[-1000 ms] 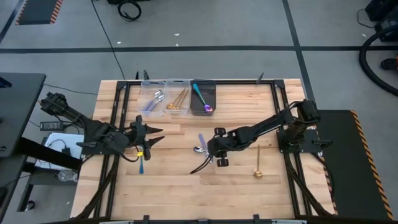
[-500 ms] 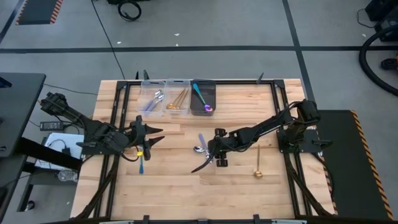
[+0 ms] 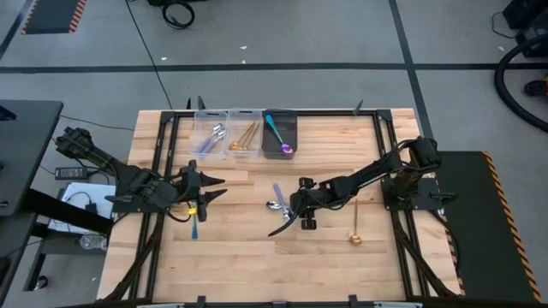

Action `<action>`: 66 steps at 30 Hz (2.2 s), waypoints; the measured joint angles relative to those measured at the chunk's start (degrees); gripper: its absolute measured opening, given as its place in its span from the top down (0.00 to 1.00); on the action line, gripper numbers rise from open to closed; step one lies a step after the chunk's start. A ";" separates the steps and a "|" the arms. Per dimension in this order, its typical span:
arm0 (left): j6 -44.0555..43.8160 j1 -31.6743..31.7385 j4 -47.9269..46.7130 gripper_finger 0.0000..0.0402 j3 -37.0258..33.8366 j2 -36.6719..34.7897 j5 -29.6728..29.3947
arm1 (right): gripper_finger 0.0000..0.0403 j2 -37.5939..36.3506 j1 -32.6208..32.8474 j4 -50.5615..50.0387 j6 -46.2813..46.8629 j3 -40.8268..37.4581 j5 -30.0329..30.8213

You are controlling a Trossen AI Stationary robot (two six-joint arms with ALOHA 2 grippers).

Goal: Sort silverware by color (type)
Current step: Put the violet spoon into the left transparent bin

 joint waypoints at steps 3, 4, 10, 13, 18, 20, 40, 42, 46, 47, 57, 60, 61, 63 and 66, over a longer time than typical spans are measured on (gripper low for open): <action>-0.15 0.00 0.01 0.64 0.00 0.00 0.00 | 0.65 -0.07 -0.02 0.76 1.08 -0.63 -0.70; -0.39 0.00 0.00 0.64 0.00 0.00 0.00 | 0.66 -0.09 -0.02 0.82 1.56 -0.71 -1.01; -0.43 0.00 0.02 0.64 0.00 0.00 0.01 | 0.79 -0.09 -0.07 0.56 4.79 -0.74 -3.07; -0.44 -0.02 0.04 0.64 0.00 0.00 0.07 | 0.85 -0.16 -0.07 0.34 6.35 -0.74 -3.15; -0.46 -0.02 0.07 0.64 0.00 0.00 0.17 | 0.86 -0.47 -0.07 0.08 6.63 -0.81 -3.18; -0.46 -0.02 0.07 0.64 0.00 0.00 0.17 | 0.86 -1.04 -0.04 -0.56 6.36 -0.91 -3.12; 13.64 5.70 11.93 0.64 -0.04 22.47 2.12 | 0.85 -7.46 -5.26 -0.18 8.73 -1.00 -5.25; 16.55 6.20 14.31 0.64 -0.04 25.02 2.12 | 0.86 -7.45 -5.64 -0.17 8.26 -1.00 -5.79; 21.75 7.14 21.18 0.64 -0.03 30.11 2.13 | 0.86 -7.44 -6.64 0.64 8.05 -0.96 -6.00; 23.12 7.27 23.13 0.64 -0.02 31.52 2.10 | 0.86 -7.44 -6.99 0.74 8.05 -0.96 -6.00; 32.26 9.90 28.57 0.64 7.49 45.25 -2.67 | 0.86 -7.44 -11.39 5.24 9.34 -0.89 -7.93; 29.50 9.79 28.47 0.64 10.03 46.14 -4.41 | 0.86 -7.44 -12.34 5.52 8.31 -0.89 -7.29; 28.23 9.79 28.57 0.64 10.79 46.14 -4.41 | 0.86 -7.51 -12.61 5.52 8.03 -0.89 -6.69; 25.22 9.80 28.71 0.64 11.76 46.08 -4.16 | 0.86 -7.87 -13.09 5.58 7.15 -0.89 -5.23; 21.54 9.02 28.70 0.64 11.72 45.33 -1.08 | 0.85 -9.16 -13.27 6.79 5.51 -0.89 -2.90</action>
